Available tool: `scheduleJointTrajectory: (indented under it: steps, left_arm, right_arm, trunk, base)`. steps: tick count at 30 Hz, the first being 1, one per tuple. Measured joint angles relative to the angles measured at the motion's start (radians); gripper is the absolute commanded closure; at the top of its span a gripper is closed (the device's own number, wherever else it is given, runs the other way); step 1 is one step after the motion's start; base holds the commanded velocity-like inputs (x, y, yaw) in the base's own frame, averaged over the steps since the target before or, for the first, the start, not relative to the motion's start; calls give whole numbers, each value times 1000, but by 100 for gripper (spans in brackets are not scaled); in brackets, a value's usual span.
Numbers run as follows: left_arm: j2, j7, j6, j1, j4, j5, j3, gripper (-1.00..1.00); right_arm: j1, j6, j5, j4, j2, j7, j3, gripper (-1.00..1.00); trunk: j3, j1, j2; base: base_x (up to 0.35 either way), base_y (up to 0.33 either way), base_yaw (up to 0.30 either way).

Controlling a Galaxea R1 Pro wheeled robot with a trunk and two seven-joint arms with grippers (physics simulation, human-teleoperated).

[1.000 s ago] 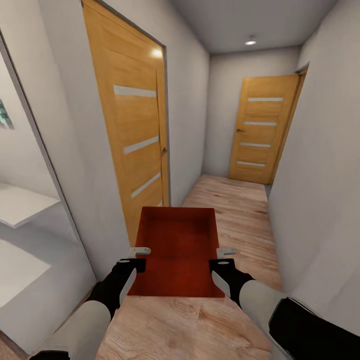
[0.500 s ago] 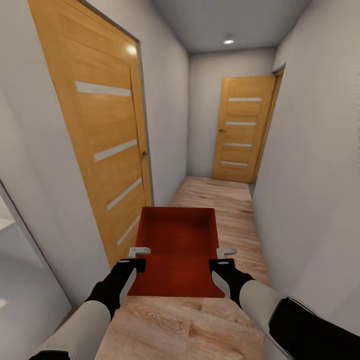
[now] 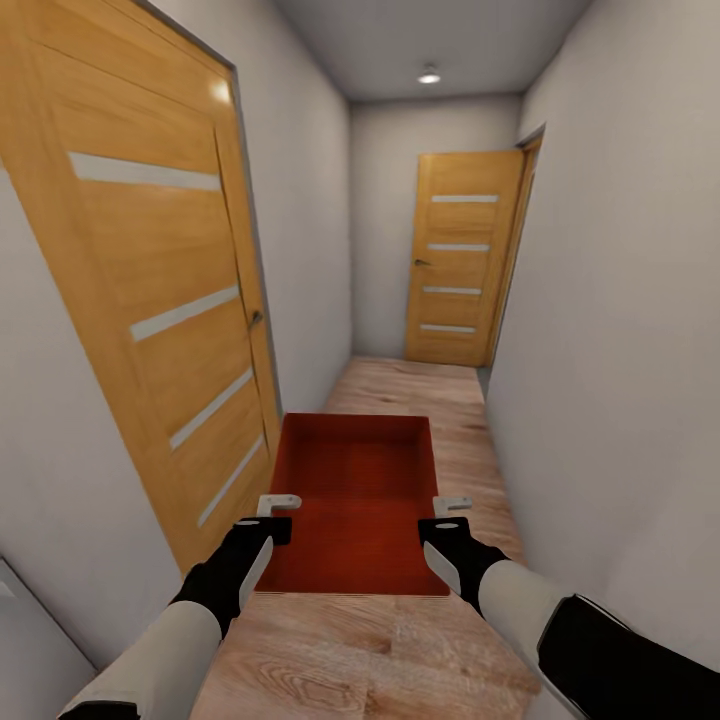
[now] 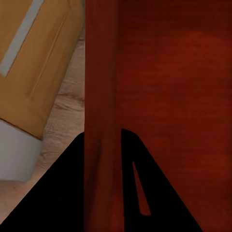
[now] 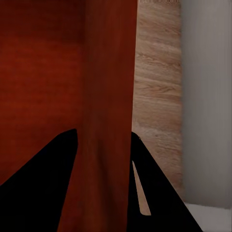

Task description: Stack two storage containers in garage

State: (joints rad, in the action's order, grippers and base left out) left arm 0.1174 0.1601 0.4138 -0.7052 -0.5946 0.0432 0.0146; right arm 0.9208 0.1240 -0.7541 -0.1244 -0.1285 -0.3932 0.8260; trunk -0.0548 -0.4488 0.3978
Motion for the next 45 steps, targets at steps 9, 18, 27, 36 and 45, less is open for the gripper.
scheduleJointTrajectory:
  steps: [9,18,27,36,45]
  left_arm:
    - [0,0,0,0,1,1,1,100]
    - [0,-1,-3,0,1,1,1,100]
    - [0,-1,-3,0,1,2,1,100]
    - [1,-1,-1,0,1,2,1,100]
    - [0,-1,-1,0,2,2,1,100]
  right_arm:
    - [0,0,-1,1,0,0,1,100]
    - [0,-2,0,1,0,0,0,100]
    - [0,-2,0,1,0,0,0,100]
    - [0,0,-2,1,0,0,1,100]
    - [0,-1,-2,1,0,0,1,100]
  trunk:
    - [0,0,0]
    - [0,0,0]
    - [0,0,0]
    - [0,0,0]
    - [0,0,0]
  base:
    - [322,0,-1]
    - [322,0,0]
    - [322,0,0]
    - [322,0,-58]
    - [322,0,-228]
